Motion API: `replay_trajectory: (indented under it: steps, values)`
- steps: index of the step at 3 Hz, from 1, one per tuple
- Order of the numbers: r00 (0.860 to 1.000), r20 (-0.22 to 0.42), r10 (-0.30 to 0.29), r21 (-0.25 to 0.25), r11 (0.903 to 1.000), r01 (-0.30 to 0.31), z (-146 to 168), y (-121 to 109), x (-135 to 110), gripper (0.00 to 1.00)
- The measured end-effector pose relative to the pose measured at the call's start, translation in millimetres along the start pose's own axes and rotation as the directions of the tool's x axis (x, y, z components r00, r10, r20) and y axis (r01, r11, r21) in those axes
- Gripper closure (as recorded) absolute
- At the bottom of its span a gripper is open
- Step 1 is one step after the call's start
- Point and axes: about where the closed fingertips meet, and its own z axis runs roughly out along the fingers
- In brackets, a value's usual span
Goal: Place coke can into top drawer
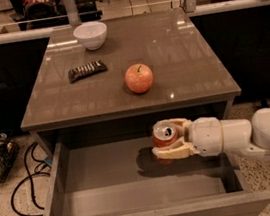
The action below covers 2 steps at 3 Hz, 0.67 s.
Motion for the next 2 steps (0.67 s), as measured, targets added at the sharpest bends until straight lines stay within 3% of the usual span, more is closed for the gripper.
replay_trajectory:
  steps: [1,2]
  values:
    - [1.000,-0.001,-0.014,-0.089,0.9960,0.014,35.0,21.2,10.7,1.00]
    - [0.999,-0.001,-0.036,-0.120,0.9921,0.035,62.5,41.6,20.8,1.00]
